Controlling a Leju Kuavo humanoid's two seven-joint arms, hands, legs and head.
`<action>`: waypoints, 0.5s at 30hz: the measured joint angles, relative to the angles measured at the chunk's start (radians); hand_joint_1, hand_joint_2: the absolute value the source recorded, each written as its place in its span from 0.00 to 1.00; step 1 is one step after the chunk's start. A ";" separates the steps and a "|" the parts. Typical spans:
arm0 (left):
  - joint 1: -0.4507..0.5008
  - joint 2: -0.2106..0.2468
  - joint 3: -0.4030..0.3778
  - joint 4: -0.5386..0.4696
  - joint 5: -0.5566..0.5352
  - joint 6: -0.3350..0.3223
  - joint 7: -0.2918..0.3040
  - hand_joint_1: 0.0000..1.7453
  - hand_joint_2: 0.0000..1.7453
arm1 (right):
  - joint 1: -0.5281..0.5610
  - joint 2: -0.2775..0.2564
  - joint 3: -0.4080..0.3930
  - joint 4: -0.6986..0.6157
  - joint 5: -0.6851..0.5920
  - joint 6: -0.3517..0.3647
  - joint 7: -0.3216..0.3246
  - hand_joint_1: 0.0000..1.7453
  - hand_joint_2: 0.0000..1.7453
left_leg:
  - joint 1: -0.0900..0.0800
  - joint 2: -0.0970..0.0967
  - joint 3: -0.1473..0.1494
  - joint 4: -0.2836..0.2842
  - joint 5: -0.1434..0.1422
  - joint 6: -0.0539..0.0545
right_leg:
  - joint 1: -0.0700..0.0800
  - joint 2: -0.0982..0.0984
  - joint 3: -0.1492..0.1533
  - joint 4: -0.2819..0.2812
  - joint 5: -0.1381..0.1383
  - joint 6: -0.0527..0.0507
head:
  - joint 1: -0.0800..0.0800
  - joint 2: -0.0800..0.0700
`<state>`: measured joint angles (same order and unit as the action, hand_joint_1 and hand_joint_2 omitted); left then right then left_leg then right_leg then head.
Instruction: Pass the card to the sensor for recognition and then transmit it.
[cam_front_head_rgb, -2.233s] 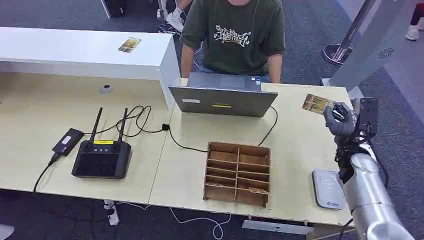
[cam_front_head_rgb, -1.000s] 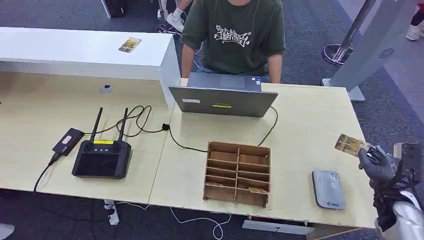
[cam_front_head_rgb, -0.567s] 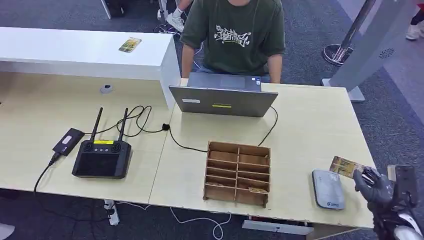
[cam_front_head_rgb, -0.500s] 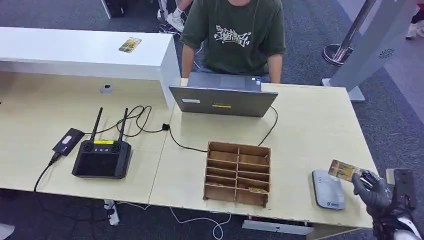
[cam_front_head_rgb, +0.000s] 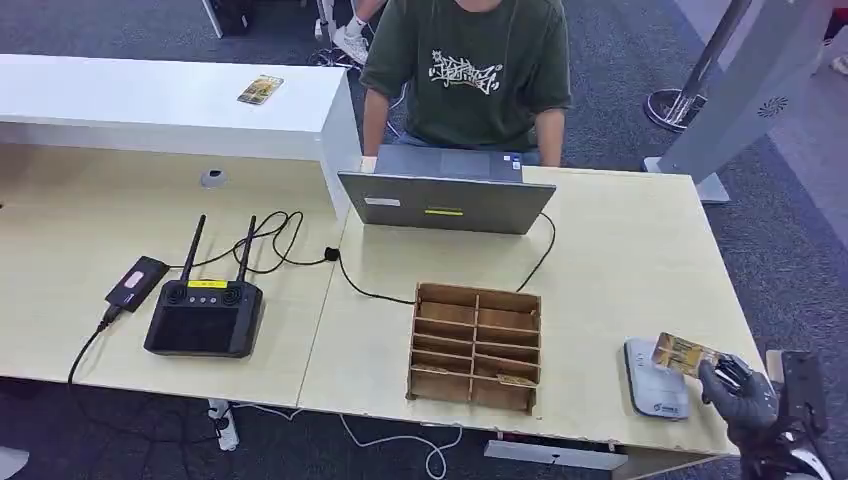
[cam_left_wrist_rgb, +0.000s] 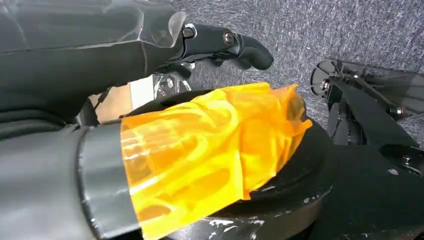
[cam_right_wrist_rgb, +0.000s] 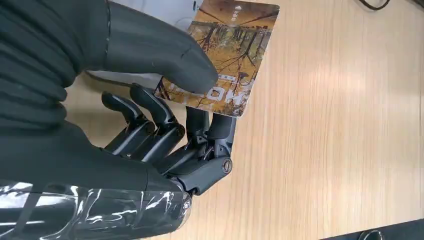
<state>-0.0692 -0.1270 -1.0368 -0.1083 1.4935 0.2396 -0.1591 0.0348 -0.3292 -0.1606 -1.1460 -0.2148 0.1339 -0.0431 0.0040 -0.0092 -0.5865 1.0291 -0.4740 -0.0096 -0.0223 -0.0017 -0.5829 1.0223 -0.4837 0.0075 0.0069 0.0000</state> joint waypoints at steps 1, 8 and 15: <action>0.000 0.000 0.000 0.000 0.000 0.000 0.000 0.00 0.00 | 0.000 0.000 0.000 0.000 0.000 0.001 0.000 1.00 1.00 | 0.000 0.000 0.000 0.000 0.000 0.000 | 0.000 0.000 0.000 0.000 0.000 0.000 | 0.000 0.000; 0.000 0.000 0.000 0.000 0.000 0.000 0.000 0.00 0.00 | -0.015 0.001 0.002 0.008 0.016 0.010 0.005 1.00 1.00 | 0.000 0.000 0.000 0.000 0.000 0.000 | 0.000 0.000 0.000 0.000 0.000 0.000 | 0.000 0.000; 0.000 0.002 0.000 0.000 0.000 -0.006 0.000 0.00 0.00 | -0.061 -0.067 0.008 0.011 -0.005 0.041 0.031 1.00 1.00 | -0.001 0.000 0.000 0.000 0.000 0.001 | -0.001 0.000 0.000 0.000 0.000 0.000 | 0.000 0.000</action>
<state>-0.0691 -0.1255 -1.0365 -0.1083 1.4931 0.2331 -0.1587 -0.0262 -0.3963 -0.1522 -1.1349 -0.2193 0.1751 -0.0122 0.0032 -0.0091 -0.5864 1.0292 -0.4737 -0.0091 -0.0230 -0.0021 -0.5826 1.0222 -0.4836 0.0076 0.0069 0.0000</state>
